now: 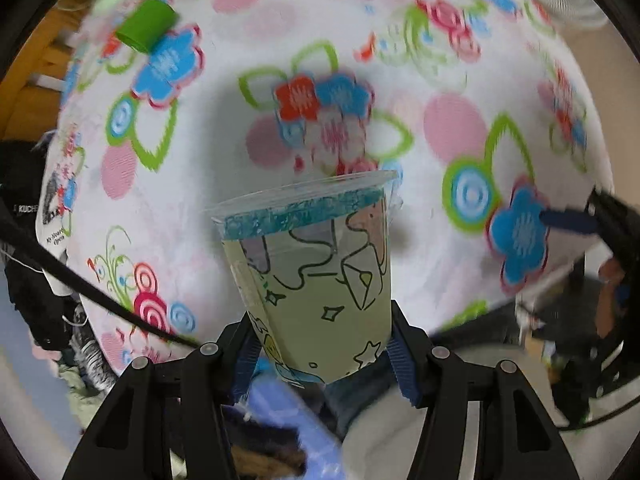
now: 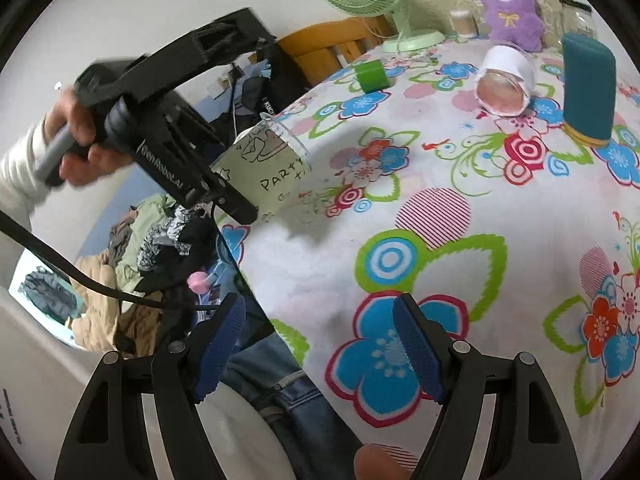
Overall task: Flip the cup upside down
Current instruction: 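Hold the cup in the left gripper and rotate it rim-down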
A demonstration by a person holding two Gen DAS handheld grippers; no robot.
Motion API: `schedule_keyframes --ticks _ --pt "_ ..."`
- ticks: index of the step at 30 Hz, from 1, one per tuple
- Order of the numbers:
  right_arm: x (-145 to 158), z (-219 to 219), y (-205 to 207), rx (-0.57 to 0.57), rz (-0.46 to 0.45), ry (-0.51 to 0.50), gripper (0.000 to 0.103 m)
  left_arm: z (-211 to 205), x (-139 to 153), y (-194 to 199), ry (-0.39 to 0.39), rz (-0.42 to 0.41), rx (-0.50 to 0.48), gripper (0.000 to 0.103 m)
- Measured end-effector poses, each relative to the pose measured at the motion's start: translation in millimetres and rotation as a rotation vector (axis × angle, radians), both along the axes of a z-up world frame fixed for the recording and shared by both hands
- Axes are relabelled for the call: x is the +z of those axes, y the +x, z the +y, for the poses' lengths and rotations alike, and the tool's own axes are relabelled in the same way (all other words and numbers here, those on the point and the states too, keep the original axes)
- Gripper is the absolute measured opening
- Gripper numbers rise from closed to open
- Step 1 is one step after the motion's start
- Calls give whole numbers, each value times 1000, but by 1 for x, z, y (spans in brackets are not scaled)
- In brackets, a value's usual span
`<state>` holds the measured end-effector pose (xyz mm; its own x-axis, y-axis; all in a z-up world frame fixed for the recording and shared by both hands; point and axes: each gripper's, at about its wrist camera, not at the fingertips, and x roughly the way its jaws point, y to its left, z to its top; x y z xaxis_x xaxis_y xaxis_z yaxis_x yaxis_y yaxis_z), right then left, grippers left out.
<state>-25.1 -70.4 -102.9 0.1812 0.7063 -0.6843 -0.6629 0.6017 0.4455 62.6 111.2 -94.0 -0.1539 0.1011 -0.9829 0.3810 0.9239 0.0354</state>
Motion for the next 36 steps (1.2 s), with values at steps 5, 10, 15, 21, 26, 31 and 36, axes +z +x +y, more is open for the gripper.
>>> schedule_keyframes --ticks 5,10,15,21,26,31,36 --pt "-1 8 -8 20 -28 -3 79 5 -8 2 86 141 -89 59" --pt "-7 10 -7 22 -15 18 79 10 -21 1 162 335 -137 60" --pt "-13 11 -2 15 7 38 79 3 -39 -1 244 492 -226 60" --pt "-14 12 0 17 4 49 79 -16 -54 6 328 557 -245 60" --pt "-15 10 8 0 12 58 79 -27 -54 20 322 551 -240 61" --pt "-12 10 14 -10 10 66 79 -23 -58 25 316 541 -227 76" --pt "-10 12 16 -6 -3 57 79 -23 -63 31 317 535 -213 85"
